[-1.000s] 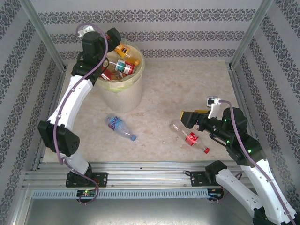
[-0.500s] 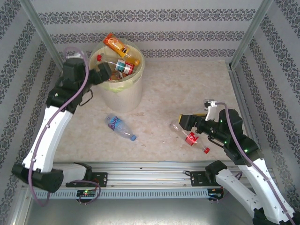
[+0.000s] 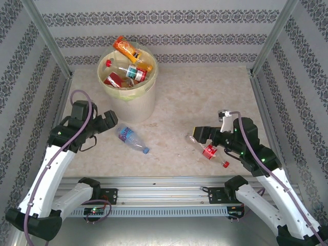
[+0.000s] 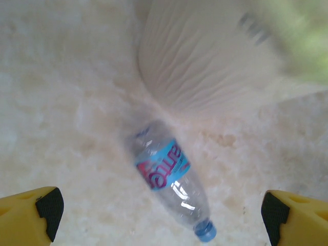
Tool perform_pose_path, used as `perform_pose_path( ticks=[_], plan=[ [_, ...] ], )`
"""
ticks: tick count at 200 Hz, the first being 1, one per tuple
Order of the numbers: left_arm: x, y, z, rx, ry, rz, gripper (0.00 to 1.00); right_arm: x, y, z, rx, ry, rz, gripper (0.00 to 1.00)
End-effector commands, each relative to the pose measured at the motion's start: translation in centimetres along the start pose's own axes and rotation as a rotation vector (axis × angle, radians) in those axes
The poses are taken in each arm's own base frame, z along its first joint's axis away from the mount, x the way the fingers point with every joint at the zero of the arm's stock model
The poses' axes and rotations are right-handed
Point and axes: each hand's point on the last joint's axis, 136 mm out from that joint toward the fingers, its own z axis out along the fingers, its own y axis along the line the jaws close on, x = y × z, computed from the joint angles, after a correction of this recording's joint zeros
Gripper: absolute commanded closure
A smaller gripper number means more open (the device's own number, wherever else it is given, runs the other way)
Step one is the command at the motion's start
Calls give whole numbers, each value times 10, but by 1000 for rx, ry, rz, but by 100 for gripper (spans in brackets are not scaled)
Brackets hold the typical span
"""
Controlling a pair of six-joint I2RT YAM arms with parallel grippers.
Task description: Put the plastic bottles in the bin
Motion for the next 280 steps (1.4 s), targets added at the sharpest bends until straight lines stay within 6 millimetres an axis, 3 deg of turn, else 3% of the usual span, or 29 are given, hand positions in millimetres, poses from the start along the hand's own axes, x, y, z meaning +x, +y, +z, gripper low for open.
perform_pose_path(
  ticks=[1,50,171,280],
  plan=[
    [23,1,11,36,55,-92,0,8,-3,5,-2,21,16,2],
    [52,19,49,1,108,-181,0,15,-6,10,1,36,24,2],
    [85,-2,125,137,220,-375,0,23,-6,22,-9,63,24,2],
    [95,-11,153,164,276,-398,2,24,-5,23,-6,69,18,2]
  ],
)
